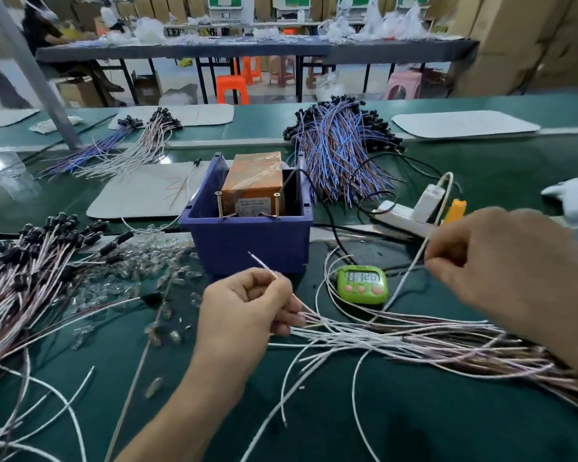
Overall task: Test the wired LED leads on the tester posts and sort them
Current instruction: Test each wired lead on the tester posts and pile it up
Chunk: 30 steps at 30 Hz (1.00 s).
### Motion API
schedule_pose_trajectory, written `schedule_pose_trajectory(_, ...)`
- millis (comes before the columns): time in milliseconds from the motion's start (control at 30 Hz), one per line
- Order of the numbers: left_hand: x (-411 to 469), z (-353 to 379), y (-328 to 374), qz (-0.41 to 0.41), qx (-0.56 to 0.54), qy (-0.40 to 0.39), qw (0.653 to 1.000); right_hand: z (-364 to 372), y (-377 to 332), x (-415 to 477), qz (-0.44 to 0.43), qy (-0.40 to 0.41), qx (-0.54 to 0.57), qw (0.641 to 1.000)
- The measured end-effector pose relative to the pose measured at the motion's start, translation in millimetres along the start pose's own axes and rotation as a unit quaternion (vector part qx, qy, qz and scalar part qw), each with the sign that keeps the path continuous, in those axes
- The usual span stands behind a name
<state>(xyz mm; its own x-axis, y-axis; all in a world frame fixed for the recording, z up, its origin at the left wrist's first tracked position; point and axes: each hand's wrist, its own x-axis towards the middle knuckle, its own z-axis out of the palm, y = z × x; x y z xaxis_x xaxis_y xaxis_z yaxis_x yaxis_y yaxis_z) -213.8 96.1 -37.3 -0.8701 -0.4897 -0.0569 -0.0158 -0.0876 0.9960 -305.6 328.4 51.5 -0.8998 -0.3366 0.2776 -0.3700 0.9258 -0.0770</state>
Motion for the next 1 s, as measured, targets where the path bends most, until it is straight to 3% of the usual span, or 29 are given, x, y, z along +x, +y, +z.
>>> schedule_pose_trajectory(100,-5.7,17.8,-12.2,-0.094,-0.048,0.000,0.994,25.1,17.7,-19.2,0.008,-0.028,0.091,0.995)
schedule_pose_trajectory(300,-6.0,29.3,-26.8,-0.107,-0.085,0.026,0.990,87.9,22.7,-47.4,0.011,-0.041,0.264,0.964)
schedule_pose_trajectory(433,0.7,19.9,-31.9,-0.077,-0.019,0.049,0.996,109.6,20.1,-57.1,0.009,-0.034,0.289,0.957)
schedule_pose_trajectory(533,10.7,8.0,-28.2,-0.042,0.008,0.121,0.992,112.3,17.9,-59.0,-0.007,-0.027,0.282,0.959)
schedule_pose_trajectory(633,11.0,-3.0,-28.0,0.071,0.129,0.193,0.970,111.8,15.2,-59.8,-0.007,-0.029,0.282,0.959)
schedule_pose_trajectory(667,6.4,-4.7,-26.6,0.137,0.222,0.187,0.947,109.2,15.1,-59.5,-0.001,-0.028,0.292,0.956)
schedule_pose_trajectory(733,-4.6,-2.7,-21.7,0.264,0.367,0.095,0.887,102.1,18.4,-58.4,0.008,-0.053,0.329,0.943)
schedule_pose_trajectory(833,-10.5,8.3,-26.3,0.325,0.449,-0.088,0.828,93.8,26.9,-59.1,-0.047,-0.162,0.320,0.932)
schedule_pose_trajectory(900,-11.0,13.2,-32.6,0.319,0.478,-0.114,0.810,91.8,30.7,-60.3,-0.084,-0.200,0.284,0.934)
schedule_pose_trajectory(1000,-8.4,11.4,-39.6,0.322,0.488,-0.069,0.809,92.3,31.3,-59.9,-0.058,-0.149,0.278,0.947)
